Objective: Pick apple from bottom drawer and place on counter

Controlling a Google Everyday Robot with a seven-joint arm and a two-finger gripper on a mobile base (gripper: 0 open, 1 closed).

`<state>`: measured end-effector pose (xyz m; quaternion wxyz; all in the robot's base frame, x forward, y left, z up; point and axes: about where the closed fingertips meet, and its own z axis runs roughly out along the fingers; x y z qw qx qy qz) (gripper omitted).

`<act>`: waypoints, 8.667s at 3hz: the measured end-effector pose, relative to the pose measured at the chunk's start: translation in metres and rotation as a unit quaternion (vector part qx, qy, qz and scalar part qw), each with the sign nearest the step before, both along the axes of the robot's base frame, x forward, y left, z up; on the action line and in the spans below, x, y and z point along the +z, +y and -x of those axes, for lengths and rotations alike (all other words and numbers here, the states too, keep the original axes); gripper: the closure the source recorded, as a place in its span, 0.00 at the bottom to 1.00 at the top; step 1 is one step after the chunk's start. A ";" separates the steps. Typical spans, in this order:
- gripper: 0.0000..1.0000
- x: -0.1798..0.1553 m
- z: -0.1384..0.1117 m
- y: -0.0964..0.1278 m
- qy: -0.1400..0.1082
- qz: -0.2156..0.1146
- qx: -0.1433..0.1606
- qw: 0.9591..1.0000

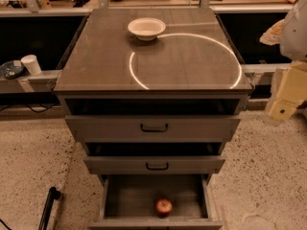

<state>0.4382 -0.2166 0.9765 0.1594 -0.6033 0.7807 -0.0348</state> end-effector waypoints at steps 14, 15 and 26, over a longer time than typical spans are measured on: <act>0.00 -0.486 0.071 0.169 -0.162 -0.450 0.126 0.869; 0.00 -0.486 0.071 0.169 -0.162 -0.450 0.126 0.869; 0.33 -0.765 -0.039 0.128 -0.058 -0.382 0.137 0.912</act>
Offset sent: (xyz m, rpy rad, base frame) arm 0.0139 -0.0084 -0.0893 0.2761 0.0256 0.0121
